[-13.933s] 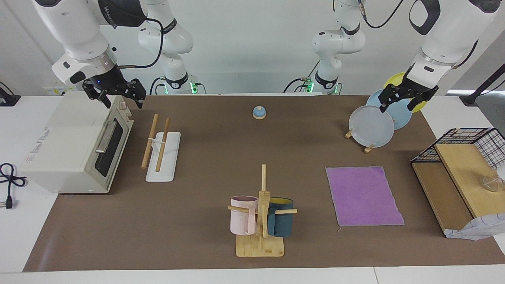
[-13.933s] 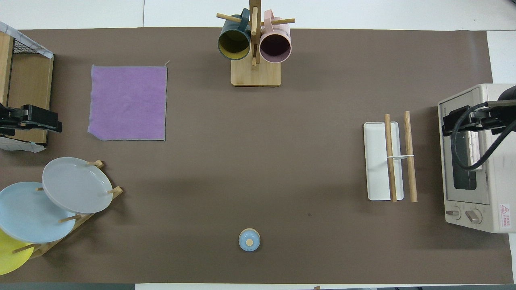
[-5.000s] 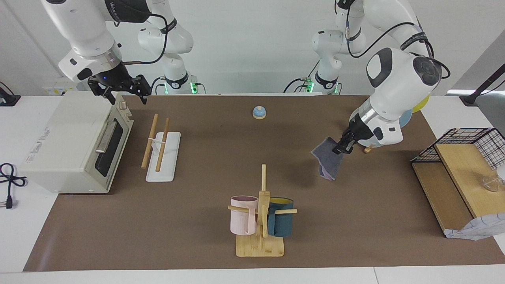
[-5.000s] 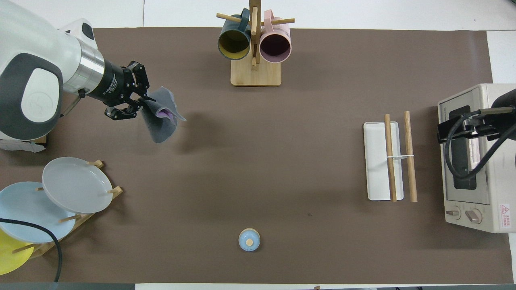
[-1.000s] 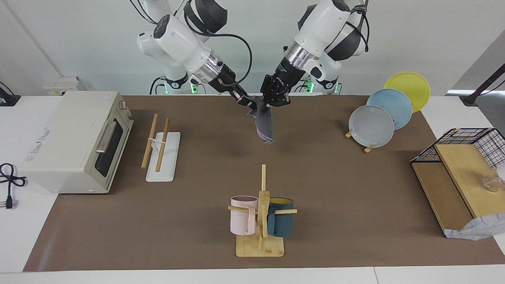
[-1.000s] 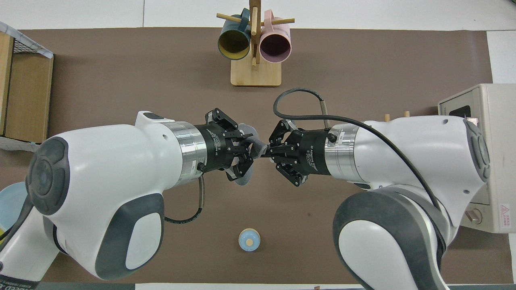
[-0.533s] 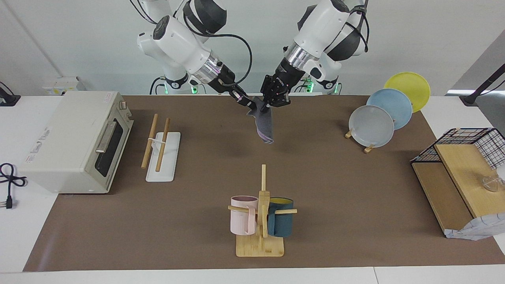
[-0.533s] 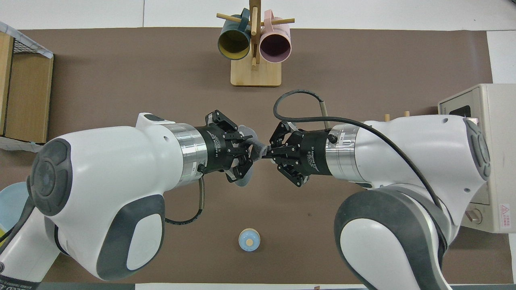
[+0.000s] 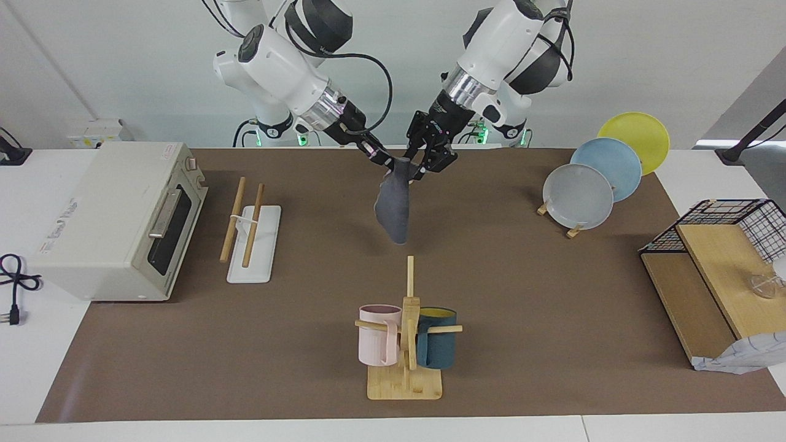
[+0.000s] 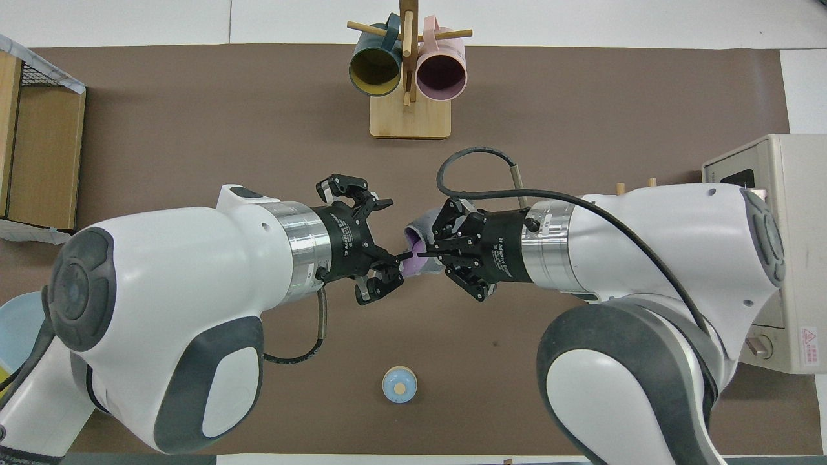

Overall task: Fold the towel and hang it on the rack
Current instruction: 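Grasp the towel with the right gripper from the left gripper, then carry the towel to the rack while the left gripper withdraws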

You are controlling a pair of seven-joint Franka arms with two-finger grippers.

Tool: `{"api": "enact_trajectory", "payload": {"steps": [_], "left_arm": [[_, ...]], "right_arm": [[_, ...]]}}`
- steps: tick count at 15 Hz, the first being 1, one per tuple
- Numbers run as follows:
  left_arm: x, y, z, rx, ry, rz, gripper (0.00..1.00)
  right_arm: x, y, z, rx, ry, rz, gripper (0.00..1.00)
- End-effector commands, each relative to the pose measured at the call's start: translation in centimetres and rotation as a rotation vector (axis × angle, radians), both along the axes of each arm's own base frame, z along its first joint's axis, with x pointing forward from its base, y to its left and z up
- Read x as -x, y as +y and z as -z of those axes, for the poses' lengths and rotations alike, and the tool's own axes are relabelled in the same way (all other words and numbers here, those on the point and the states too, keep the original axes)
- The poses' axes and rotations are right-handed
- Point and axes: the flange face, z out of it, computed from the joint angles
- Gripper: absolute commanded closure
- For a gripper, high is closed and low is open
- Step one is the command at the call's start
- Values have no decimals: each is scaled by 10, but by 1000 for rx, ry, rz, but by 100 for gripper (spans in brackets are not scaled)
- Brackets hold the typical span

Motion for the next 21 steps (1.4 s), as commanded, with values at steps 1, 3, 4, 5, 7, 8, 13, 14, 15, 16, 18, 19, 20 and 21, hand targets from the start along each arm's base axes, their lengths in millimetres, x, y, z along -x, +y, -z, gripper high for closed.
{"api": "enact_trajectory", "payload": {"steps": [1, 3, 4, 5, 7, 8, 13, 14, 15, 16, 18, 19, 20, 21], "left_arm": [[10, 6, 0, -3, -4, -2, 0], [10, 6, 0, -4, -3, -1, 0], [10, 5, 0, -3, -4, 0, 0], [10, 6, 0, -4, -2, -3, 0], [10, 6, 0, -4, -1, -2, 0], [10, 6, 0, -5, -2, -2, 0], [-12, 37, 4, -34, -54, 32, 0], [-20, 52, 6, -54, -59, 56, 0], [-29, 69, 9, -75, -67, 86, 0], [-35, 83, 11, -90, -72, 112, 0], [-49, 117, 15, -126, -100, 183, 0], [-55, 134, 17, -143, -119, 227, 0], [-61, 152, 19, -163, -142, 285, 0], [-66, 171, 21, -181, -167, 343, 0]], "right_arm": [[5, -26, -1, -1, -33, -109, 100], [-3, -50, 1, -1, -31, -133, 100], [-6, -61, 1, -3, -40, -153, 100], [-8, -71, 2, -4, -43, -166, 100], [-12, -86, 2, -5, -53, -182, 100], [-12, -90, 3, -4, -55, -187, 100], [-13, -98, 3, 46, -100, -266, 100], [-15, -107, 3, 78, -117, -312, 100], [-16, -116, 4, 93, -133, -351, 100], [-18, -124, 4, 97, -146, -374, 100], [-20, -146, 7, 129, -192, -452, 100], [-21, -156, 9, 161, -218, -508, 100], [-21, -162, 10, 182, -238, -556, 100], [-22, -169, 10, 194, -257, -590, 100]]}}
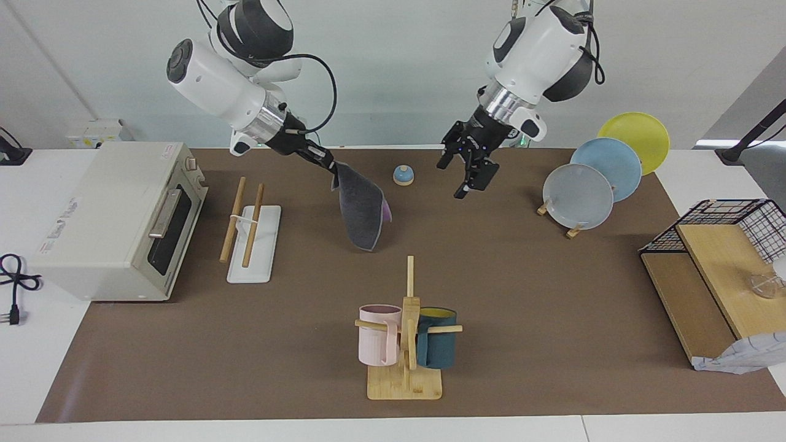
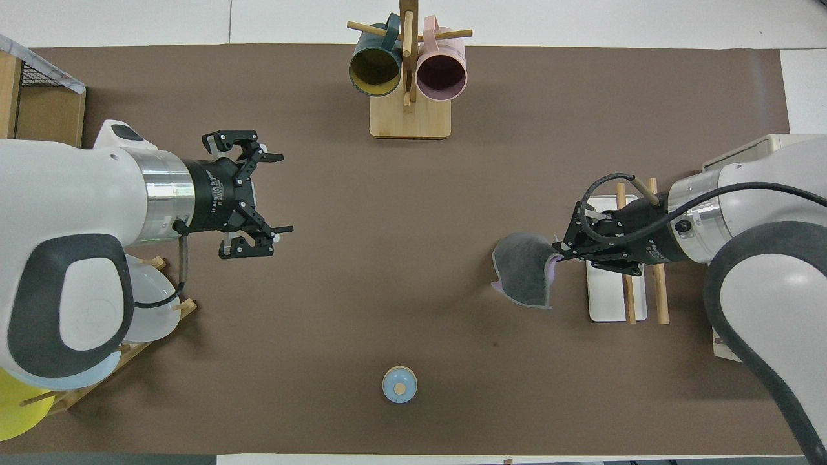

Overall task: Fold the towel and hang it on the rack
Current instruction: 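Carry the towel to the rack while the left gripper withdraws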

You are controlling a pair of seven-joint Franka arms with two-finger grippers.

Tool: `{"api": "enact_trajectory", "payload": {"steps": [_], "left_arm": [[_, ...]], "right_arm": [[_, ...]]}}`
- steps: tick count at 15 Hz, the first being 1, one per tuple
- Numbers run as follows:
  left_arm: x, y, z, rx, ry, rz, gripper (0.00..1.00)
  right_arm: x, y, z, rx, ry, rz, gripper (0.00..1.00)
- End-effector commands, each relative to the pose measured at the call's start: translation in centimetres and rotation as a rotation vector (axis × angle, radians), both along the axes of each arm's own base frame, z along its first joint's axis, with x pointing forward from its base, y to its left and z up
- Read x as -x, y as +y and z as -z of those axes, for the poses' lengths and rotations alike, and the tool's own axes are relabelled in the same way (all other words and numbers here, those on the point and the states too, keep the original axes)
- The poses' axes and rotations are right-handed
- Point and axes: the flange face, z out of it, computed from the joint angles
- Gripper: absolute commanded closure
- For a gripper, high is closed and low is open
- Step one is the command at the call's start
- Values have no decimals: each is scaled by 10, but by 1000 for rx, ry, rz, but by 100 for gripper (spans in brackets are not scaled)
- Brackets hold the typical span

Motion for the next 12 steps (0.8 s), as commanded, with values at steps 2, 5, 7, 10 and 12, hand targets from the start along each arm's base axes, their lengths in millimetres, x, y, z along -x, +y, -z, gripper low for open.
{"api": "enact_trajectory", "payload": {"steps": [2, 5, 7, 10, 12], "left_arm": [[-6, 70, 3, -76, -82, 228, 0], [-16, 130, 5, -145, -188, 454, 0], [-19, 156, 3, -235, -227, 585, 0], [-22, 176, 0, -324, -273, 790, 0], [-27, 185, -9, -415, -278, 955, 0]], "right_arm": [[0, -19, -3, 45, -58, -119, 100], [0, -25, -2, 117, -117, -251, 100], [-8, -32, -7, 177, -178, -381, 100], [-32, -36, -36, 320, -251, -643, 100], [-40, -42, -46, 384, -277, -755, 100]]}}
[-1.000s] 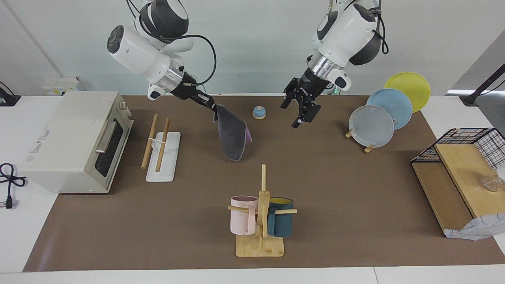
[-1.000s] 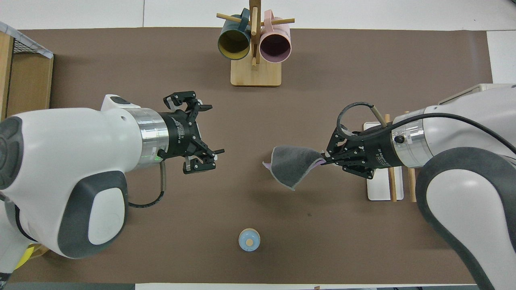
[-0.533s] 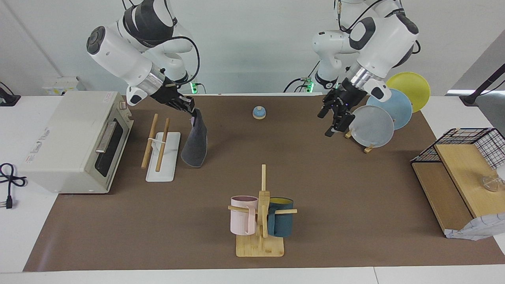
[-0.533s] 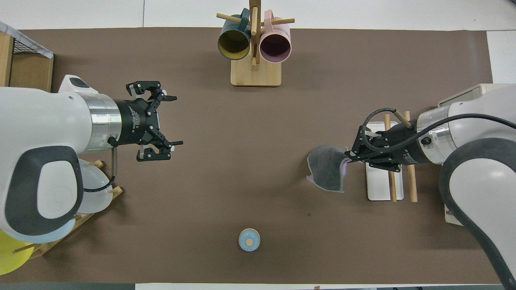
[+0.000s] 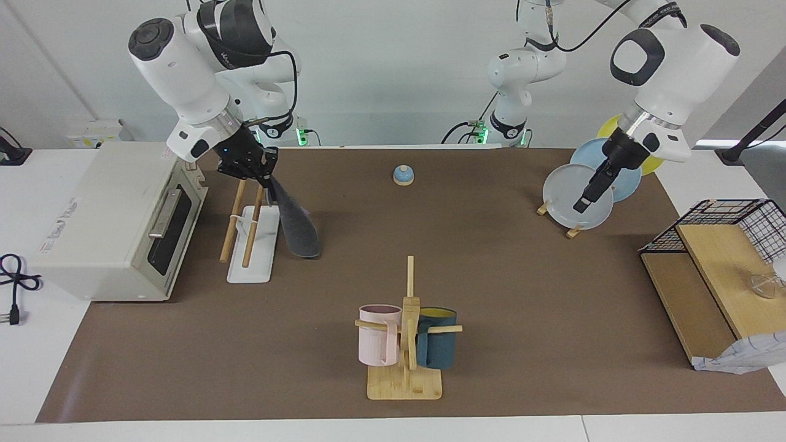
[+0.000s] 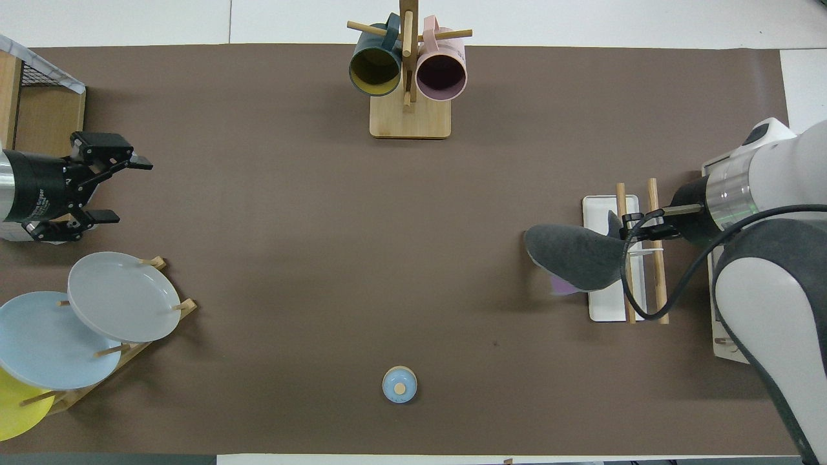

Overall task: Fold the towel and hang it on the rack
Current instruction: 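Carry the towel to the rack while the left gripper withdraws, then drape the towel over the wooden rods with the right gripper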

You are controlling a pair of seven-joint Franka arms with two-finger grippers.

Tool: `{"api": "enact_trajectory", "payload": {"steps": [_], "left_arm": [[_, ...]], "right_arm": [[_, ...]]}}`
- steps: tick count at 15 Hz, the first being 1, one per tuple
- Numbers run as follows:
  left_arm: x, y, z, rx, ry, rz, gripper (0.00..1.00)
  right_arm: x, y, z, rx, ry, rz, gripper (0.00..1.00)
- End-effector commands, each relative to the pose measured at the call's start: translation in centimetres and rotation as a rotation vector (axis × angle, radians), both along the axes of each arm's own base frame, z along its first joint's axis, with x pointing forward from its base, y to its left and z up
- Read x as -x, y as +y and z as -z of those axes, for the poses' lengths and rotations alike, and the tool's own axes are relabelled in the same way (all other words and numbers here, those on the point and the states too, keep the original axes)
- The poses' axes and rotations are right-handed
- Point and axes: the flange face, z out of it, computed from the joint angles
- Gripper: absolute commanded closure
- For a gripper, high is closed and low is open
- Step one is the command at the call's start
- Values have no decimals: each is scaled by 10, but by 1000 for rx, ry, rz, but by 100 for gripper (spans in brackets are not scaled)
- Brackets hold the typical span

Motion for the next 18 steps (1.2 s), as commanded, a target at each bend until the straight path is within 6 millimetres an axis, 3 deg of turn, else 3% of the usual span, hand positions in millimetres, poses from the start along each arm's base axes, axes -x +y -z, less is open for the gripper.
{"api": "enact_trajectory", "payload": {"steps": [1, 6, 10, 13, 18], "left_arm": [[-4, 10, -18, -115, -4, 196, 0], [4, 19, -38, -227, 46, 485, 0], [29, 21, -45, -222, 114, 594, 0], [37, 20, -40, -218, 142, 646, 0], [20, 23, -54, -311, 112, 691, 0]], "right_arm": [[-20, -13, -11, 73, -35, -190, 100], [-36, -80, 6, 126, -95, -367, 100], [-36, -106, 18, 148, -112, -424, 100], [-32, -116, 29, 148, -102, -435, 100], [-18, -144, 48, 142, -77, -492, 100]]}}
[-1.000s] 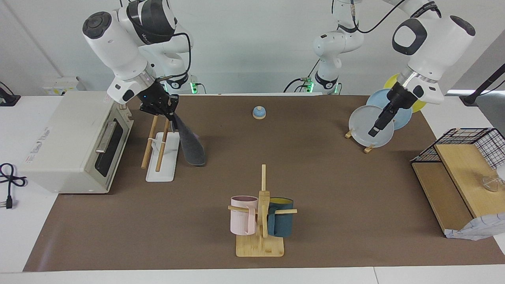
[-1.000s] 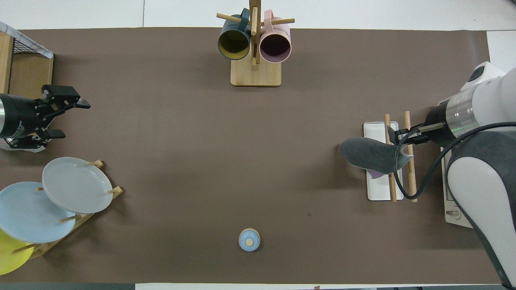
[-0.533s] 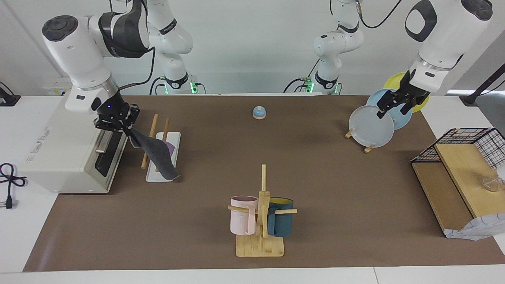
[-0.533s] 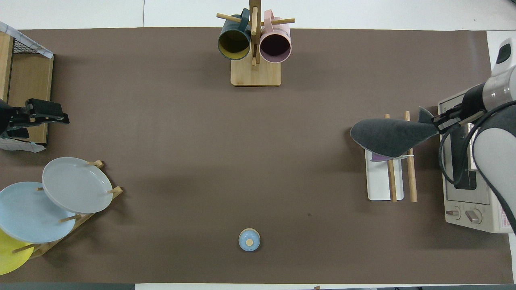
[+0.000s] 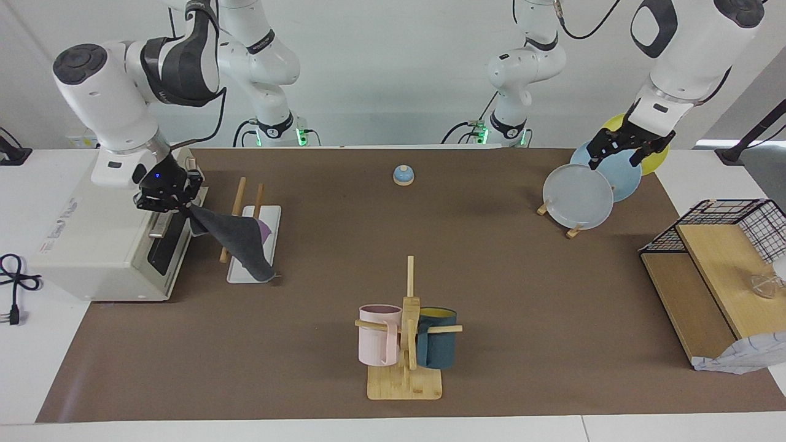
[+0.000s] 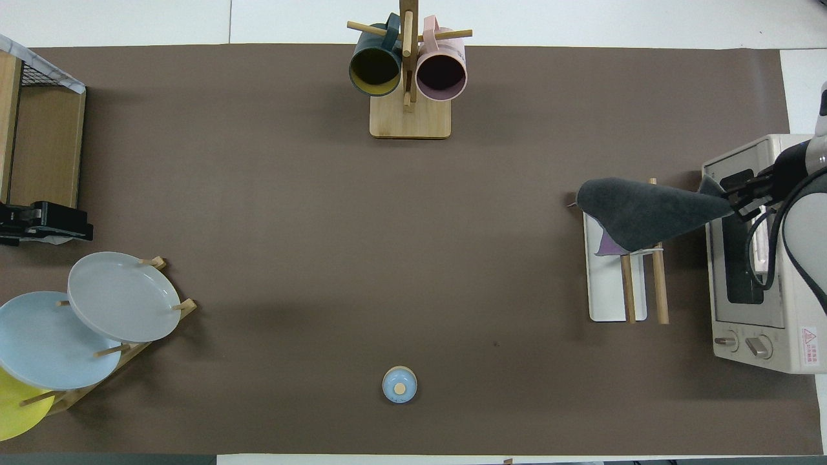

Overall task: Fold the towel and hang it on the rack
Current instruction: 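Drape the towel over the wooden rods with the right gripper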

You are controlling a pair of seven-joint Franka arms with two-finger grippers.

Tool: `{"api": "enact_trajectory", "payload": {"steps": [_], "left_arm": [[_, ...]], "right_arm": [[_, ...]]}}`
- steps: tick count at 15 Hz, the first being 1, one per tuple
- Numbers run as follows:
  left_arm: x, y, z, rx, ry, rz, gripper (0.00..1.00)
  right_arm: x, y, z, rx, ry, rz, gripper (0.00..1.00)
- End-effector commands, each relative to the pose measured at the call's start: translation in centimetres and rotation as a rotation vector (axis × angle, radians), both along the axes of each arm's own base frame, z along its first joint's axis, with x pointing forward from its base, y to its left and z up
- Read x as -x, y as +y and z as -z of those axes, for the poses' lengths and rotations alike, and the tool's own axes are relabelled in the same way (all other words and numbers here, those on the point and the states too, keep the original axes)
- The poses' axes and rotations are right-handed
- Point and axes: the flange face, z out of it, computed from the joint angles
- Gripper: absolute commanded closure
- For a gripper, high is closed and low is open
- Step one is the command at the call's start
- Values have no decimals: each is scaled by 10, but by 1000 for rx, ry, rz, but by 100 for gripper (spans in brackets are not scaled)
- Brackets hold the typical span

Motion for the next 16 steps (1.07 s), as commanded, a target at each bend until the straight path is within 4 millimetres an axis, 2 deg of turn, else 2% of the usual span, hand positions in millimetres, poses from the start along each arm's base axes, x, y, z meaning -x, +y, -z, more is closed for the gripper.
{"api": "enact_trajectory", "payload": {"steps": [1, 2, 4, 6, 9, 11, 13, 14, 15, 16], "left_arm": [[-8, 8, -21, -17, -32, 20, 0], [-10, 12, -32, -16, -42, 18, 0], [-20, 22, -31, -13, 4, 3, 0], [-16, 19, -47, -11, -21, 8, 0], [-9, 16, -33, -10, -21, 8, 0], [-6, 18, -34, -9, -22, 11, 0], [-7, 20, -34, -8, -28, 10, 0], [-8, 17, -34, -7, -30, 16, 0], [-9, 7, -33, -8, -28, 33, 0], [-8, 3, -34, -12, -30, 33, 0]], "right_arm": [[19, -11, 12, 20, -6, -33, 100], [24, -13, 16, 23, -8, -45, 100], [31, -16, 28, 26, -8, -63, 100], [34, -23, 43, 27, -15, -57, 100], [32, -13, 51, 29, -38, -74, 100], [30, 2, 51, 29, -40, -95, 100], [29, 4, 51, 28, -41, -94, 100], [29, 4, 51, 27, -39, -93, 82], [30, 4, 52, 27, -36, -91, 56], [30, 3, 51, 27, -38, -91, 41]]}}
